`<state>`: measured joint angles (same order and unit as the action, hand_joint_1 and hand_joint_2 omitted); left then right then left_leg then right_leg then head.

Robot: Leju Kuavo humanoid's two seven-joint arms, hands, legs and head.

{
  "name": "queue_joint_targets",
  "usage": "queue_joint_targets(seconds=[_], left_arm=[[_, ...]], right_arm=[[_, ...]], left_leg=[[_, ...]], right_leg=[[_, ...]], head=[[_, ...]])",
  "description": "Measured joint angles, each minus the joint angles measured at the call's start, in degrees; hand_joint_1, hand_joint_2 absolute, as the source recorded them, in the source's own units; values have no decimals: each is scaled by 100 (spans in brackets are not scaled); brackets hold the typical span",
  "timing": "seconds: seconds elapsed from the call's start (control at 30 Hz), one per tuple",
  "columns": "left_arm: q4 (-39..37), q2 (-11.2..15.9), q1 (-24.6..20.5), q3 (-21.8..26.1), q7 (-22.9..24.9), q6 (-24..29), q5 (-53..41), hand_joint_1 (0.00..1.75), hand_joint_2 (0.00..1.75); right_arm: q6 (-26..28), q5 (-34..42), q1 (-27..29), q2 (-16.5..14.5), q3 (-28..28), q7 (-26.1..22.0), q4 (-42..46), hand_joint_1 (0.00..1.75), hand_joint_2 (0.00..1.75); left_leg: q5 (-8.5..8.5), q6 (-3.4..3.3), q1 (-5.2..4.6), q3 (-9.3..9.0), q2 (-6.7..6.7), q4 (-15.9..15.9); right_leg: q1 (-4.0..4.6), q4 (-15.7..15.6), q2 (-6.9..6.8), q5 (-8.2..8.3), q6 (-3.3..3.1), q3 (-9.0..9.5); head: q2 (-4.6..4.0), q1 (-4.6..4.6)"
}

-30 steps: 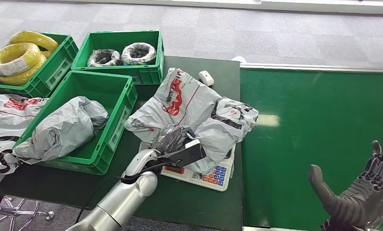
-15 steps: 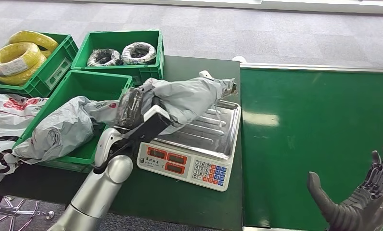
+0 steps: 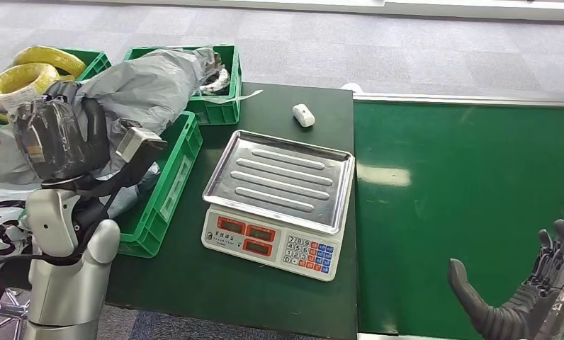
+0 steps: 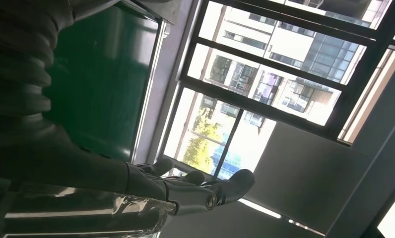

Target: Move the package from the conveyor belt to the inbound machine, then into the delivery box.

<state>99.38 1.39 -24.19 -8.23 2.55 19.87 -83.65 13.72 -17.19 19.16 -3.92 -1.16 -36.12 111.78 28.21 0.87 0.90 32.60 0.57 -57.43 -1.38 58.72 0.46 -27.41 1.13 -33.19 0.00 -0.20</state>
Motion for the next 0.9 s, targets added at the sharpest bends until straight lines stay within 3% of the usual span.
queue_joint_targets(seconds=[0.23,0.3,0.43,0.53,0.67,0.9], left_arm=[[-374,177,281,878,310,-620,-490,175,175],[-677,250,321,1115,323,-714,-474,160,175],[-1267,361,339,1476,315,-735,-446,29,175],[-1558,408,339,1629,280,-674,-446,0,175],[-1727,420,339,1741,236,-461,-394,0,175],[-1649,376,374,1828,-339,714,270,0,175]], right_arm=[[-247,-76,-166,-76,1,71,-1,0,175],[-286,-77,-211,-78,1,92,-2,0,175],[-292,-57,-262,-71,1,106,-4,0,175],[-292,-36,-263,-66,1,107,-8,0,175],[-292,-15,-263,-60,1,107,-15,0,175],[-217,48,-248,-28,1,113,-24,0,175]], left_leg=[[0,0,0,0,-3,1],[0,1,1,0,-5,1],[-1,1,1,0,-3,1],[-1,1,1,1,-1,1],[0,1,1,2,-1,0],[0,1,1,1,1,0]], right_leg=[[0,0,2,-1,-1,-2],[1,0,3,-1,-1,-3],[1,1,3,-1,-1,-3],[1,0,3,-1,-1,-3],[1,0,3,-1,0,-3],[1,0,2,-1,-1,-3]], head=[[0,0],[0,0],[0,1],[0,2],[0,2],[0,2]])
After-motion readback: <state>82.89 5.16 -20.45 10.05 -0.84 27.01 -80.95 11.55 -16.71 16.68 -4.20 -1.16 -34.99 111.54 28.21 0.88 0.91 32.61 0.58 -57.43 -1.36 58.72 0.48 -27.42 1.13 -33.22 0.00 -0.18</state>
